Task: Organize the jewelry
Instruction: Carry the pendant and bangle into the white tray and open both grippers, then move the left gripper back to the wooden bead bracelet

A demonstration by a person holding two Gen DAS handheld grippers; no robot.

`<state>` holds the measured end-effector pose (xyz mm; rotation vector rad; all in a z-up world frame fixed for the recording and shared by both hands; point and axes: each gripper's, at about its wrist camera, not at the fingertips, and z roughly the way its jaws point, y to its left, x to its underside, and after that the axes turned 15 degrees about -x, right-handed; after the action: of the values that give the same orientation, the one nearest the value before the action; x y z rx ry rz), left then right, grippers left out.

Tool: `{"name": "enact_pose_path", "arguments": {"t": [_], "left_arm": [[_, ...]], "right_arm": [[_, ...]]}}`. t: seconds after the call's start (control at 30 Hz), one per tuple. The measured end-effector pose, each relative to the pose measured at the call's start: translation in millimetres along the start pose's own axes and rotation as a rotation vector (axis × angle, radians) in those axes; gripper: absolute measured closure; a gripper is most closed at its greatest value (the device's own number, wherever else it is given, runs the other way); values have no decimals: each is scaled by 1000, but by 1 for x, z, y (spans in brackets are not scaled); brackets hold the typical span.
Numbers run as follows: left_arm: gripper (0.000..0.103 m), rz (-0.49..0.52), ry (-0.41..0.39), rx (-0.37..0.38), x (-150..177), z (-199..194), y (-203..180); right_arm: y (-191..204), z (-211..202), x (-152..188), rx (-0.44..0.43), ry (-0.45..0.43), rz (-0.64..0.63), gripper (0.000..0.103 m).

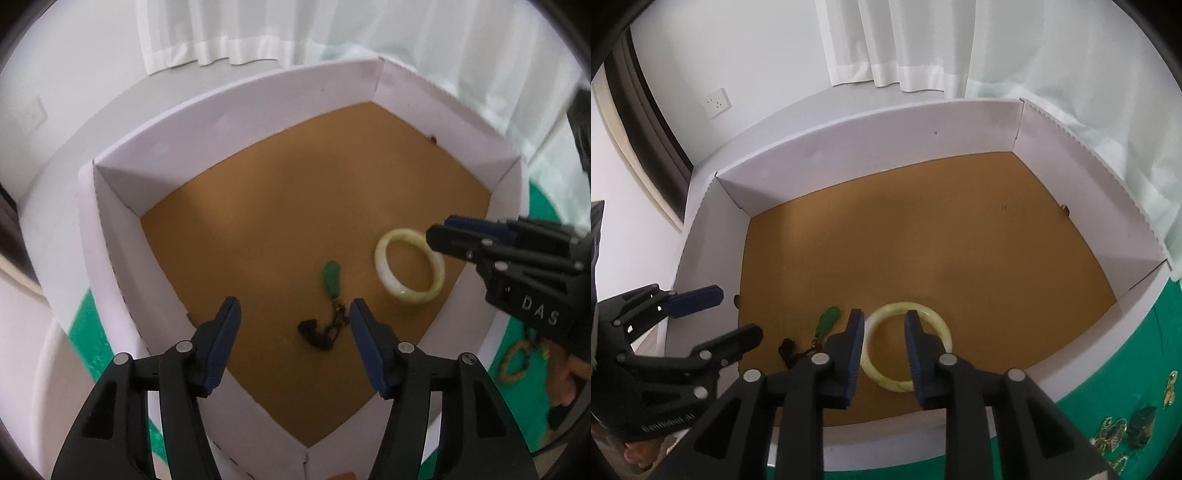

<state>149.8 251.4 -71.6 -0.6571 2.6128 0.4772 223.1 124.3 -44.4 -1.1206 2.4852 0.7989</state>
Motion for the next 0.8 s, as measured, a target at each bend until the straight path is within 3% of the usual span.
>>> {"name": "enact_pose_path", "arguments": {"t": [0.1, 0.63, 0.8], "left_arm": [[42, 64, 13, -41, 5, 0, -12], [44, 106, 11, -71, 49, -28, -14], [44, 113, 13, -61, 48, -26, -9]], "right_arm": [[1, 1, 6, 33, -3, -14, 80], [0, -17, 30, 32, -71, 12, 80], [4, -48, 42, 15, -193, 85, 78]]}}
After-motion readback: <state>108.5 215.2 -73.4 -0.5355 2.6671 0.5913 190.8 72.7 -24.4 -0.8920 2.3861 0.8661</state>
